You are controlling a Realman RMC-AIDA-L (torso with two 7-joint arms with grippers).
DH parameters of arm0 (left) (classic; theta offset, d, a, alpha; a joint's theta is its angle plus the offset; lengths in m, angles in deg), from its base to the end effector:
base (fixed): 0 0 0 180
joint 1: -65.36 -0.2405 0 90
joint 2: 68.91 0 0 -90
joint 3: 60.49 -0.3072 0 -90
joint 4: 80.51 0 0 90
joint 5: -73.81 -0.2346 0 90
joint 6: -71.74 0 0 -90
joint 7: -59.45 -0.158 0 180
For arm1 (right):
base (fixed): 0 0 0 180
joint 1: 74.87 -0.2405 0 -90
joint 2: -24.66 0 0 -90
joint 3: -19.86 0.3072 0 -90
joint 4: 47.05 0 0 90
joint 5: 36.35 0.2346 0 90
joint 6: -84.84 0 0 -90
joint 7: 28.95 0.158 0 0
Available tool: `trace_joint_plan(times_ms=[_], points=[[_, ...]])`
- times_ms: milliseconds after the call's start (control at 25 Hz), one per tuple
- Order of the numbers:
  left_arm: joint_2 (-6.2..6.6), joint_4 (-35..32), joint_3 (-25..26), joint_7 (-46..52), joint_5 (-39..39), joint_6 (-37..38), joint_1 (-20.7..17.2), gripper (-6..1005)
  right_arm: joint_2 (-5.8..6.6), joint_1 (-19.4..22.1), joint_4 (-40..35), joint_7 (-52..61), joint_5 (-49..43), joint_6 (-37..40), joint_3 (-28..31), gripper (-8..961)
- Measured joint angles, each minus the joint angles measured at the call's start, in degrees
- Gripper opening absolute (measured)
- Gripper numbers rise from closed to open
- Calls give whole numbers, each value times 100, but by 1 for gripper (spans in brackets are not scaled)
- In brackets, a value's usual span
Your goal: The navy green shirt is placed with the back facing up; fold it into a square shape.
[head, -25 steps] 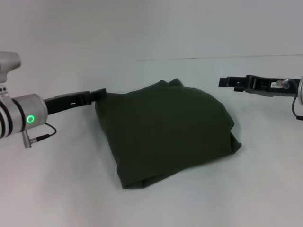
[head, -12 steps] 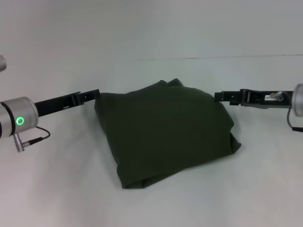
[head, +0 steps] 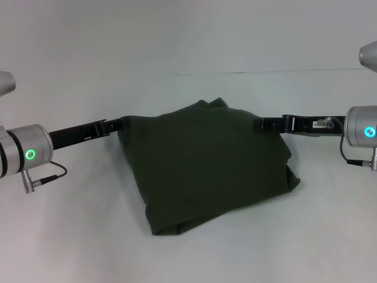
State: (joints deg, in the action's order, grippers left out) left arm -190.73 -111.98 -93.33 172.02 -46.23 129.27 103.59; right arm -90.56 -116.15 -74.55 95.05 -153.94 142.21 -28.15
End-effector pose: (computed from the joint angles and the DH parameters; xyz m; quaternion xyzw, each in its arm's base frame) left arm -0.3256 0.4557 -0.0582 -0.7727 -0.5279 -0.2375 0.2606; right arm 0.3153 0.4737 -0.0464 -0.7892 0.5456 0.1740 0.2217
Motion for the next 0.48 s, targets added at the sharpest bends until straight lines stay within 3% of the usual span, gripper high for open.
trace_joint_plan(times_ms=[360,480], points=[[-8,2,-12,-8,-2,-37,0,592,-115,-31,6,-45,27,-233,16,709],[-9,12,-12,-8,-2,-59,0,592,-123,-17,7,-53,36,-241,43,529]])
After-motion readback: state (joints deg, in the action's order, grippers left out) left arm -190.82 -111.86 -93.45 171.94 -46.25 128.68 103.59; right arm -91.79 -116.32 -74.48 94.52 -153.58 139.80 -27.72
